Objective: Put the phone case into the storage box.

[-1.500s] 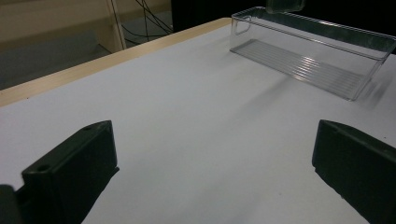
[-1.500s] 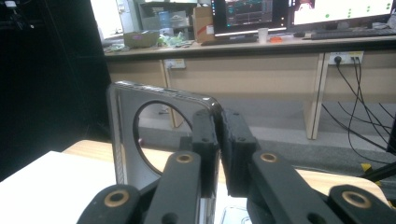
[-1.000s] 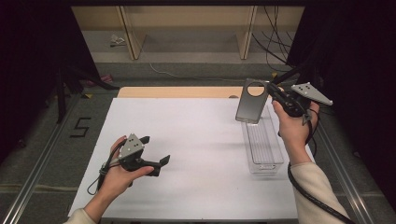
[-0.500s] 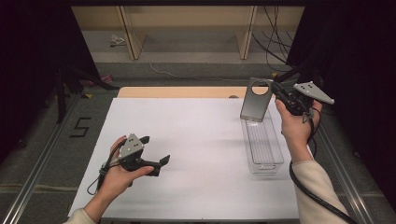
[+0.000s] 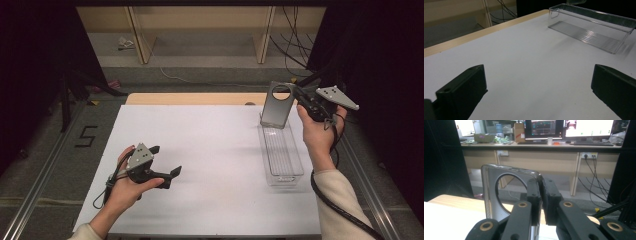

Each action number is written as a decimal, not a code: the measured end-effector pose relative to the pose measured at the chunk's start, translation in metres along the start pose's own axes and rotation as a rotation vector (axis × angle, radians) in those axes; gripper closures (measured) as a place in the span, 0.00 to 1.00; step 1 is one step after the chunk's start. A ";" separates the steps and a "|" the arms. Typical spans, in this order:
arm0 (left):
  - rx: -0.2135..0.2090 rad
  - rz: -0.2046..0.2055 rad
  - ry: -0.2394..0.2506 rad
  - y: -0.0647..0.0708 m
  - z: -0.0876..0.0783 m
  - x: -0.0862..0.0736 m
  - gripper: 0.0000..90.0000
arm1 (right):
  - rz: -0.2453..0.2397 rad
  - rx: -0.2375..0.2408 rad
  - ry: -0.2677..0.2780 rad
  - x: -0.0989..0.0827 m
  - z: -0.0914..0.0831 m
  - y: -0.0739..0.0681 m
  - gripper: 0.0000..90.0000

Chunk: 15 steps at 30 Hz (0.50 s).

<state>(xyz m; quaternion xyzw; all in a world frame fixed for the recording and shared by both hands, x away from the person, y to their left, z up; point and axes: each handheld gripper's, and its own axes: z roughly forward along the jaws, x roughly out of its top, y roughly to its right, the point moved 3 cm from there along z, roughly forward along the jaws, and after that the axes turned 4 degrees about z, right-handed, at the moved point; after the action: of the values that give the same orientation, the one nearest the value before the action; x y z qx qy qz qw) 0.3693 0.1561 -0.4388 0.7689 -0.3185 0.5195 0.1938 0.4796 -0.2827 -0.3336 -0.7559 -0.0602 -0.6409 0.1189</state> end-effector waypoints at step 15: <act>0.003 -0.002 0.000 -0.001 0.000 0.000 0.00 | -0.012 -0.021 -0.003 -0.002 0.006 0.007 0.95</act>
<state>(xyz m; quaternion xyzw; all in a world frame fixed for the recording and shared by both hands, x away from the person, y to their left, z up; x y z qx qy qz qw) 0.3693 0.1570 -0.4390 0.7695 -0.3170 0.5198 0.1930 0.4868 -0.2873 -0.3370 -0.7577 -0.0582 -0.6411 0.1073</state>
